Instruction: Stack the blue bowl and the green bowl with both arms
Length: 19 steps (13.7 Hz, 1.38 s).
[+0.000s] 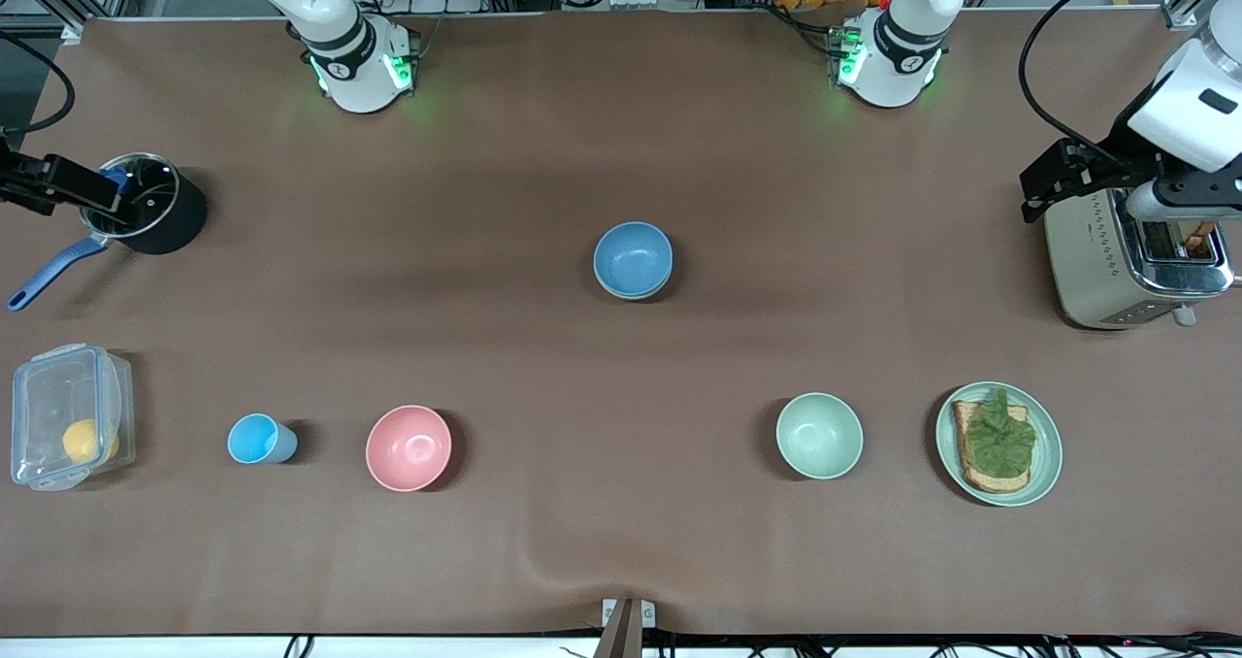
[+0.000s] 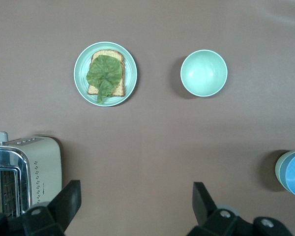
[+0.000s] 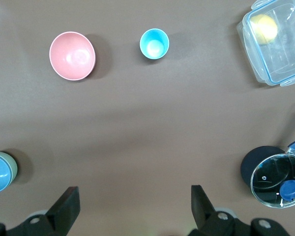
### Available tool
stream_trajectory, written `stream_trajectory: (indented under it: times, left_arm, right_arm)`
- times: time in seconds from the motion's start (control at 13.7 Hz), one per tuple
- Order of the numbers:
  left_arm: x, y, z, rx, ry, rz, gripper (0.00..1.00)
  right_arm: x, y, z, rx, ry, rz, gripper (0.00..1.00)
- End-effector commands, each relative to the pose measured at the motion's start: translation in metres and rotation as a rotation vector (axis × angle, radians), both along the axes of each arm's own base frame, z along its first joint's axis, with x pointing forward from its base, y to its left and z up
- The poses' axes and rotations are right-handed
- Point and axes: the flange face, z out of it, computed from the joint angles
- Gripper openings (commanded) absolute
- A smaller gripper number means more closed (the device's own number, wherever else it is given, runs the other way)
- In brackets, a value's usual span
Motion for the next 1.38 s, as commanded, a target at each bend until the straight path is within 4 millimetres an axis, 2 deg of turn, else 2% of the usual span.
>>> stream_trajectory:
  times: [0.0,0.66,0.95,1.24,1.31]
  left_arm:
    - [-0.009,0.003,0.004,0.021,0.002,-0.005,1.00]
    - [-0.020,0.004,0.002,0.033,0.086,-0.006,1.00]
    - [-0.022,0.004,0.003,0.034,0.102,-0.002,1.00]
    - [-0.021,0.012,0.002,0.033,0.118,0.020,1.00]
    - [-0.020,0.019,0.002,0.030,0.118,0.034,1.00]
  right_arm:
    - [-0.008,-0.002,0.004,-0.018,-0.019,-0.013,1.00]
    - [-0.005,-0.001,0.002,-0.037,-0.017,0.005,1.00]
    - [-0.008,0.021,0.004,-0.061,-0.009,0.052,1.00]
    - [-0.009,0.021,0.006,-0.060,-0.007,0.041,1.00]
    - [-0.009,0.022,0.007,-0.060,-0.008,0.041,1.00]
